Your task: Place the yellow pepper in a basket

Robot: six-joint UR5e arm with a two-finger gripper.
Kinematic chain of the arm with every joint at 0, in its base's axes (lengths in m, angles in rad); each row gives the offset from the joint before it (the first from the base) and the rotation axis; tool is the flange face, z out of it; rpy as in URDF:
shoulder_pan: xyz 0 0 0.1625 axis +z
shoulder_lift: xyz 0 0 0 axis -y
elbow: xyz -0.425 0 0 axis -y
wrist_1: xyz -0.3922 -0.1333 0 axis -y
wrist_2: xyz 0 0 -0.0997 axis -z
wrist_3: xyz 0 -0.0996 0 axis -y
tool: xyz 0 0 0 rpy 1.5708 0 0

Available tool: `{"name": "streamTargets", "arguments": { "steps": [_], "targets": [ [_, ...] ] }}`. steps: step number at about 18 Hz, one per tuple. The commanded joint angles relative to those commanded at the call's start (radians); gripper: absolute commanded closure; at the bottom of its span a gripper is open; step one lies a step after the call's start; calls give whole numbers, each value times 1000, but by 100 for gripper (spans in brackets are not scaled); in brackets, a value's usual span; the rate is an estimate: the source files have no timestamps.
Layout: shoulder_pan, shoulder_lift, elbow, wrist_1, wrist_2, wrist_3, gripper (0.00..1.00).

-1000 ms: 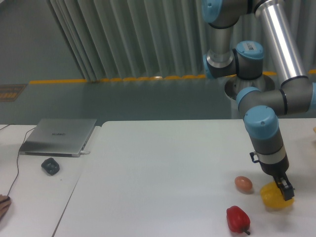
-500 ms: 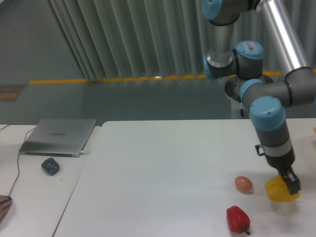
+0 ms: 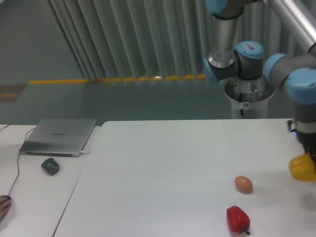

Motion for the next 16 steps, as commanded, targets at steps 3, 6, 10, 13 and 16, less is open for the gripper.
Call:
{"name": "streamTargets", "arguments": {
  "steps": [3,6,10,13,16],
  "targets": [
    [38,12,14,-60,-6,54,60],
    [68,14,20,-89,-8,127,60],
    [101,14,29,-101,-5,241,60],
    [135,14,29,-101,-12,320,60],
    [176,31,26,-101,-12,389,60]
  ]
}}
